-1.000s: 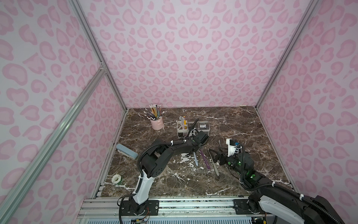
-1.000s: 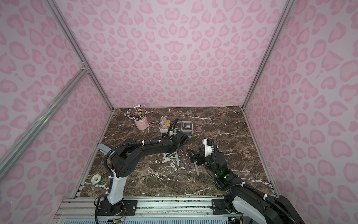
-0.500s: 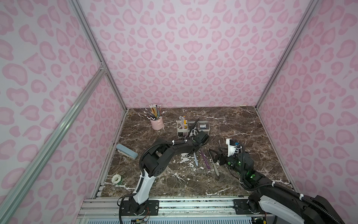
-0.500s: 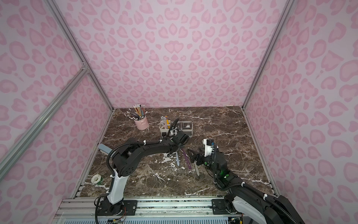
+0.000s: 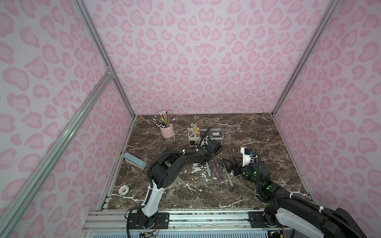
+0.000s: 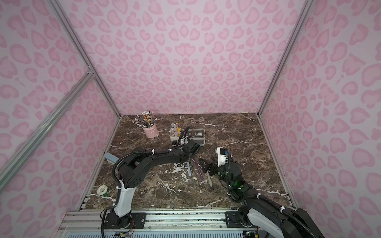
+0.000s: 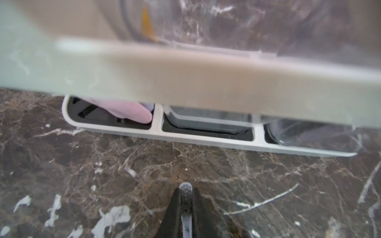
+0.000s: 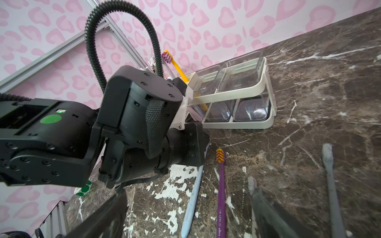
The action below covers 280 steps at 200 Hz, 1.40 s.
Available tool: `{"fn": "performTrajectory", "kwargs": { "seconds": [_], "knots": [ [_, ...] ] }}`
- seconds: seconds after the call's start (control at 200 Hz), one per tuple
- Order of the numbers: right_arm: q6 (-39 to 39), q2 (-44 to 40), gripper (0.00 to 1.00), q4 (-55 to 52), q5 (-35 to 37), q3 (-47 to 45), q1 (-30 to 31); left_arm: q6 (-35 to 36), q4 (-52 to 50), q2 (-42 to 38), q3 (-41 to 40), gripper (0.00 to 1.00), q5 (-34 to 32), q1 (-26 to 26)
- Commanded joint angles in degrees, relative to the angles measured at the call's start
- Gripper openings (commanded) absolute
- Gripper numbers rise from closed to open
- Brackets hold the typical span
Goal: Place the toothbrush into the toothbrush holder
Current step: Pick up the toothbrush from the center of the board.
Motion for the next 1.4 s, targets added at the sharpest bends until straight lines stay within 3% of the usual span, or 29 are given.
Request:
{"fn": "performTrajectory", "kwargs": {
  "seconds": [0.0,0.92,1.395],
  "knots": [
    [-0.02,0.2,0.96,2.22,-0.47,0.01,0.05,-0.9,-1.04,0.01,-0.08,0.14,1.94,0.15],
    [0.11,0.39,0.96,2.57,-0.47,-0.07,0.15,-2.06,-1.92,-5.98,-6.01,0.06,3.17,-1.79],
    [0.74,4.54,0.96,4.27,-4.48,1.0,0.53,-2.14,-3.54,-11.51,-6.8,0.04,0.63,-1.94]
  ]
}}
